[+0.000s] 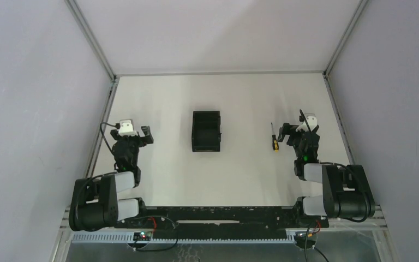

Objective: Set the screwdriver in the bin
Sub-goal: Pick up the screwdriver from the center of the board.

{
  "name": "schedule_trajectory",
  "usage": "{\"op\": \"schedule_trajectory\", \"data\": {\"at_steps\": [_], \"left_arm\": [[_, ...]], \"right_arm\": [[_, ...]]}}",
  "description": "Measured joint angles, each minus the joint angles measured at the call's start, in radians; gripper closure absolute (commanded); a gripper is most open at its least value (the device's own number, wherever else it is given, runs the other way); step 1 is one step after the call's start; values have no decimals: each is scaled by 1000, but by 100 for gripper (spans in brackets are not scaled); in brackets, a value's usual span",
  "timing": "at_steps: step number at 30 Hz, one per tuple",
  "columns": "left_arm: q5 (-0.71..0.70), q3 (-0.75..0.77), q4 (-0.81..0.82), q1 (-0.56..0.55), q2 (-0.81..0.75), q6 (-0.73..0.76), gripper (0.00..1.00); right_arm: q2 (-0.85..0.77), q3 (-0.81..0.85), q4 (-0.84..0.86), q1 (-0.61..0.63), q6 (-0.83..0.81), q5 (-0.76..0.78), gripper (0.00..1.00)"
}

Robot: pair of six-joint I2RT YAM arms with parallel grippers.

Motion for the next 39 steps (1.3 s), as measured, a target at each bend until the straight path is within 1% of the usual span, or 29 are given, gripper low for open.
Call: {"op": "schedule_trajectory", "data": {"at_steps": [31, 36, 39], "left_arm": [[0, 0, 0, 0, 0, 0, 0], [0, 0, 0, 0, 0, 0, 0], [0, 0, 0, 0, 0, 0, 0]], "right_arm": [[0, 0, 0, -4, 0, -10, 0], [-6, 66, -97, -4, -1, -23, 0], [-24, 99, -124, -3, -2, -30, 0]]}}
